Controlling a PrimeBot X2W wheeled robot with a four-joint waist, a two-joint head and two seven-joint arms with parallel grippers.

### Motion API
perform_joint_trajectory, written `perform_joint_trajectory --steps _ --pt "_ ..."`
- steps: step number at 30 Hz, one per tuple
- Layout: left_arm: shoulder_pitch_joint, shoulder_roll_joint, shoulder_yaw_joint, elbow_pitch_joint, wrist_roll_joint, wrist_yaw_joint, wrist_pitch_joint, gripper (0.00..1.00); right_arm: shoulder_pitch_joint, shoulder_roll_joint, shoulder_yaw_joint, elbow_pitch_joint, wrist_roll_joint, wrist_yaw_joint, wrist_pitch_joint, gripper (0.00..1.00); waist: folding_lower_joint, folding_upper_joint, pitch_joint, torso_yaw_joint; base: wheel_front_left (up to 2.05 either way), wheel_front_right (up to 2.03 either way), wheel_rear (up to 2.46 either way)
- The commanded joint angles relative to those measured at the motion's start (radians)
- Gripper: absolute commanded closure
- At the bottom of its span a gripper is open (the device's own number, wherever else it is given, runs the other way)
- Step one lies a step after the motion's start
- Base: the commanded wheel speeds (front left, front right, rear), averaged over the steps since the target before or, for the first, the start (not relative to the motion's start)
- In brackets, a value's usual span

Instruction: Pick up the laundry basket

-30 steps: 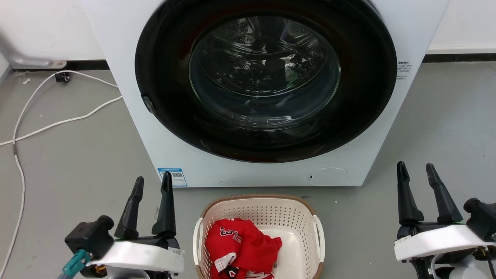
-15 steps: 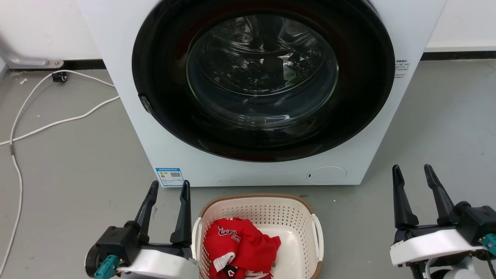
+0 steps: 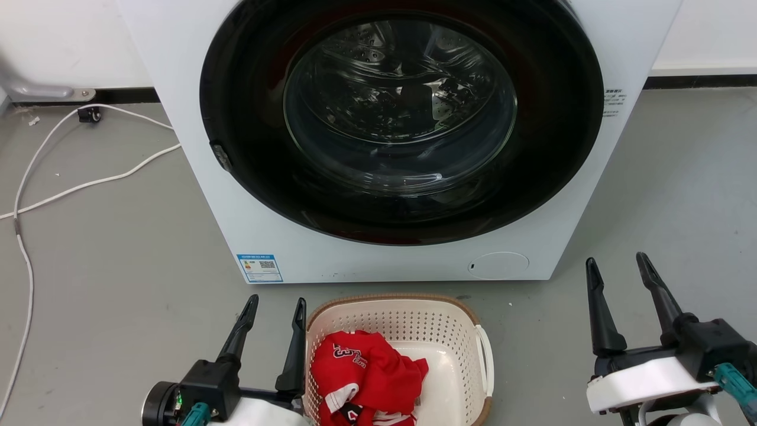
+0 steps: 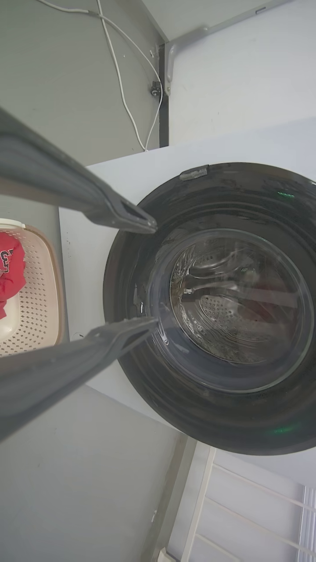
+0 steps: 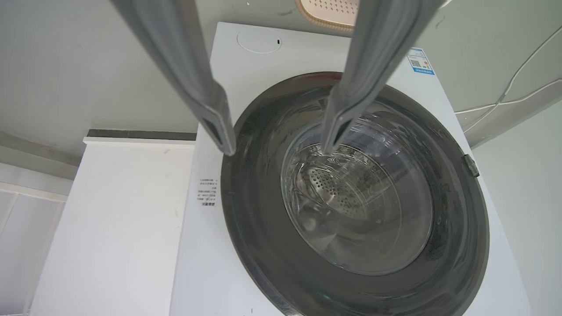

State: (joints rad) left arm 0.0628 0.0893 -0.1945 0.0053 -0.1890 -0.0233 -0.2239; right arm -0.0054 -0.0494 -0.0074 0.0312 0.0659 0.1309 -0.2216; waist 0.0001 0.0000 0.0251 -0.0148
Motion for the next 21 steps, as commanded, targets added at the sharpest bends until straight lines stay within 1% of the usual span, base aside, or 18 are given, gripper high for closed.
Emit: perform_joint_trajectory --steps 1,12,17,21 --pt "-0.003 0.000 -0.001 -0.004 0.021 -0.003 -0.008 0.00 0.005 -0.002 0.002 -0.006 -0.023 0.000 -0.009 0.00 -0.0001 0.0000 0.000 0.000 0.00 0.00 0.00" --pt "0.010 -0.021 0.031 -0.028 0.083 -0.019 -0.028 0.00 0.004 -0.002 0.004 0.009 -0.092 0.000 -0.030 0.00 -0.0001 0.0000 0.005 0.001 0.00 0.00 0.00" --pt "0.018 -0.027 0.037 -0.028 0.133 -0.012 -0.037 0.00 0.006 -0.002 -0.001 0.014 -0.083 0.000 -0.039 0.00 -0.0001 0.0000 0.002 0.000 0.00 0.00 0.00" --pt "0.023 -0.031 0.041 -0.027 0.151 -0.013 -0.044 0.00 0.007 -0.001 0.001 0.022 -0.082 0.000 -0.046 0.00 -0.0001 0.0000 -0.001 0.000 0.00 0.00 0.00"
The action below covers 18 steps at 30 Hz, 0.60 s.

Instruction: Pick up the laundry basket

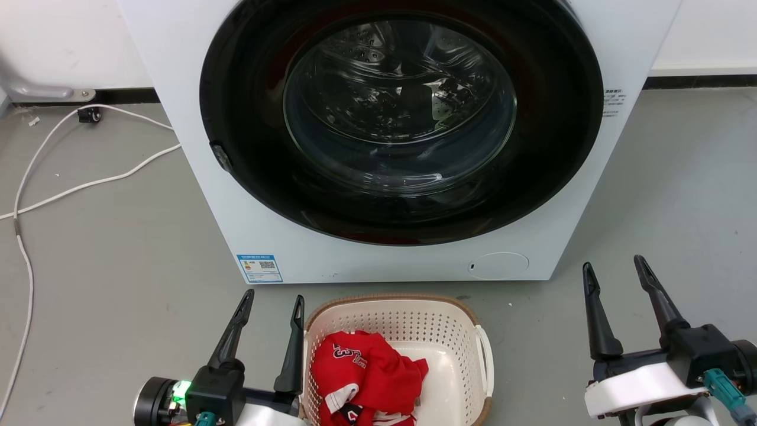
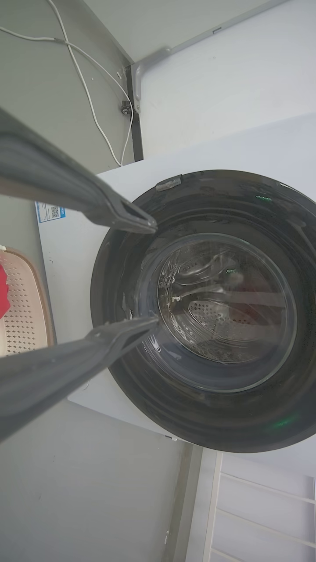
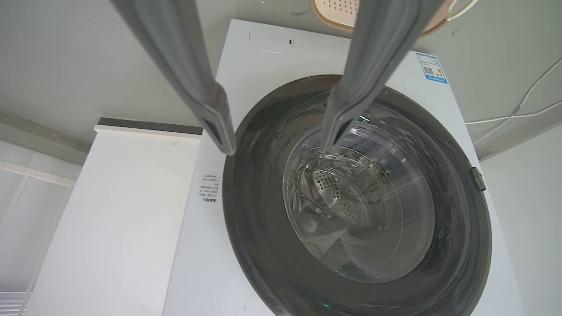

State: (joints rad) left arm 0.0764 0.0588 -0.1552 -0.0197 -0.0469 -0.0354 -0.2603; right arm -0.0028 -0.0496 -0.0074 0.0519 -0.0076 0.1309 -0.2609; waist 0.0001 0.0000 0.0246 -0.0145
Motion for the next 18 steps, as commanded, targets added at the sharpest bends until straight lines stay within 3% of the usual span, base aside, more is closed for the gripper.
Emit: perform_joint_trajectory --steps 1,18 --pt "0.009 -0.001 0.004 -0.002 0.006 -0.002 -0.007 0.00 0.004 -0.001 0.001 0.004 -0.003 0.000 -0.005 0.00 -0.0001 0.0000 -0.001 0.000 0.00 0.00 0.00" --pt "0.004 -0.008 0.025 0.011 -0.012 -0.023 -0.005 0.00 -0.012 -0.001 0.010 0.009 0.001 0.000 -0.005 0.00 -0.0001 0.0000 0.016 -0.004 0.00 0.00 0.00"
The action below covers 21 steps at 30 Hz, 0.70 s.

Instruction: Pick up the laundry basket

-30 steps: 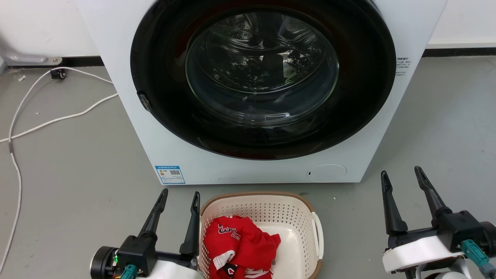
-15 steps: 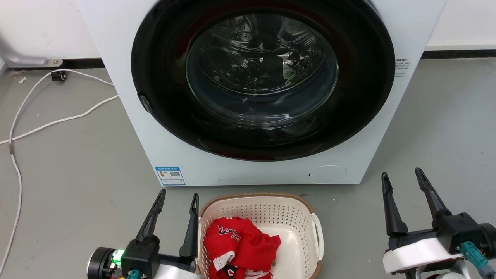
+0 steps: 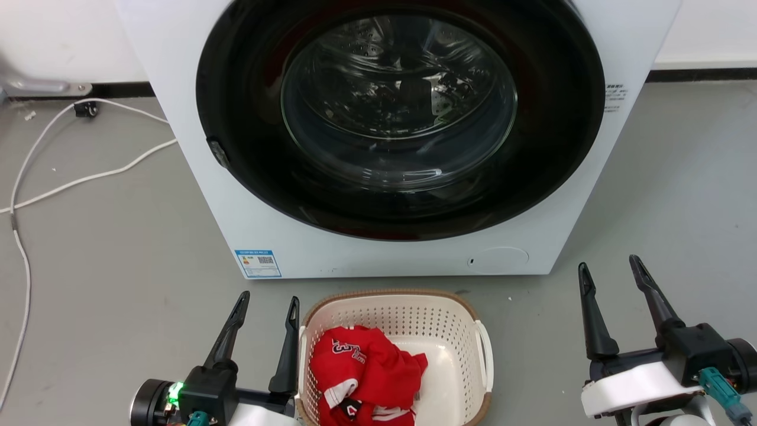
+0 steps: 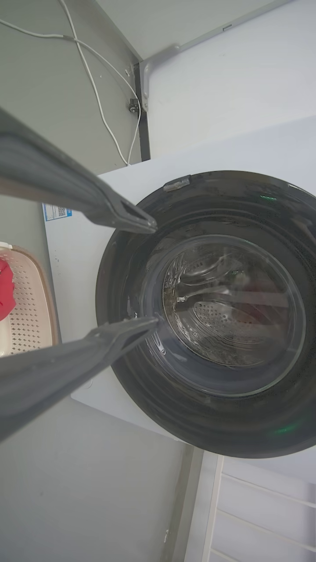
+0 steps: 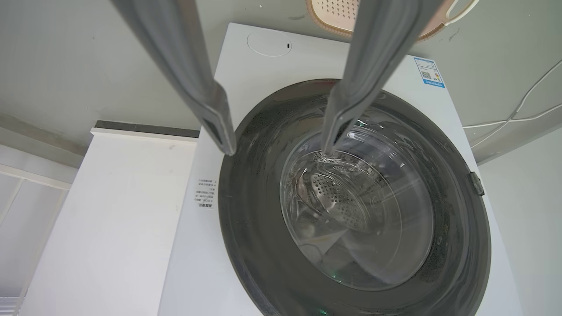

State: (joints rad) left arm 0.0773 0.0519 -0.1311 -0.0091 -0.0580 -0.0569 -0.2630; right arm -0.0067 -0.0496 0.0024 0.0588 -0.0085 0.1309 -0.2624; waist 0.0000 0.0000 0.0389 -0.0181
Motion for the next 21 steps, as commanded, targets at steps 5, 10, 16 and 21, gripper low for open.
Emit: perform_joint_trajectory --steps 5,10,16,21 --pt "-0.028 -0.001 0.007 0.028 -0.013 -0.018 -0.003 0.00 -0.035 -0.001 0.009 0.033 -0.019 0.000 -0.003 0.00 0.0000 0.0000 0.069 -0.013 0.00 0.00 0.00" --pt "-0.105 0.014 0.026 0.111 -0.016 -0.047 -0.003 0.00 -0.117 -0.001 0.033 0.103 -0.030 0.000 -0.003 0.00 0.0000 0.0000 0.200 -0.025 0.00 0.00 0.00" --pt "-0.243 0.036 0.065 0.266 -0.055 -0.065 -0.003 0.00 -0.235 -0.001 0.040 0.228 -0.030 0.000 -0.001 0.00 0.0000 0.0000 0.361 -0.028 0.00 0.00 0.00" --pt "-0.380 0.070 0.053 0.425 -0.079 -0.072 -0.003 0.00 -0.349 -0.001 0.064 0.349 -0.026 0.000 0.024 0.00 0.0000 0.0000 0.463 -0.031 0.00 0.00 0.00"
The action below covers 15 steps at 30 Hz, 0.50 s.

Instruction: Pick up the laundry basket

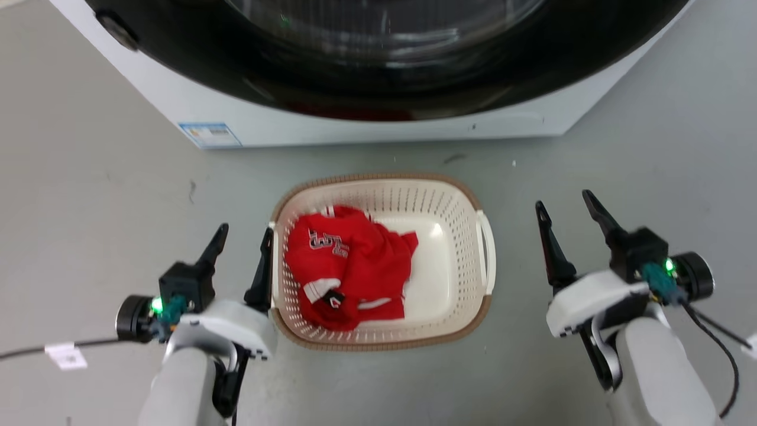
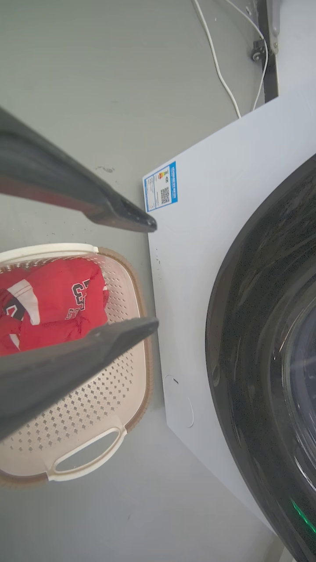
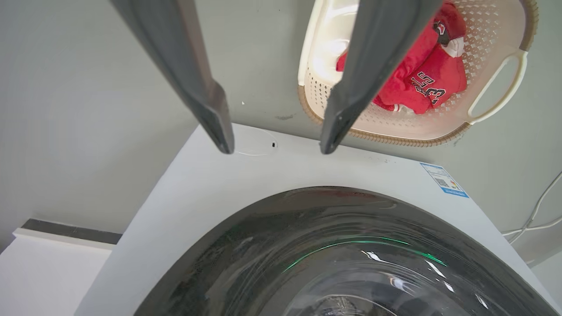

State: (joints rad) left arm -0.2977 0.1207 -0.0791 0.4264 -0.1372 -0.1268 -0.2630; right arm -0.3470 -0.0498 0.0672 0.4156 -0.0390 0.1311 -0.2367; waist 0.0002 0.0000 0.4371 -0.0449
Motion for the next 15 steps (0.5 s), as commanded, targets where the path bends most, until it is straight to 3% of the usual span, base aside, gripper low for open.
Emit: perform_joint_trajectory --steps 1,10,15 --pt "-0.036 0.007 -0.003 0.025 -0.017 -0.002 -0.003 0.00 -0.033 -0.001 0.004 0.019 0.020 -0.001 0.010 0.00 -0.0002 0.0000 0.082 -0.004 0.00 0.00 0.00" --pt "-0.299 0.117 -0.184 0.333 -0.200 -0.004 0.025 0.00 -0.252 -0.001 0.081 0.260 0.095 -0.001 0.109 0.00 -0.0002 0.0000 0.226 -0.002 0.00 0.00 0.00" --pt "-0.399 0.147 -0.273 0.444 -0.287 -0.004 0.081 0.00 -0.350 -0.001 0.143 0.384 0.155 -0.001 0.178 0.00 -0.0002 0.0000 0.278 -0.003 0.00 0.00 0.00"
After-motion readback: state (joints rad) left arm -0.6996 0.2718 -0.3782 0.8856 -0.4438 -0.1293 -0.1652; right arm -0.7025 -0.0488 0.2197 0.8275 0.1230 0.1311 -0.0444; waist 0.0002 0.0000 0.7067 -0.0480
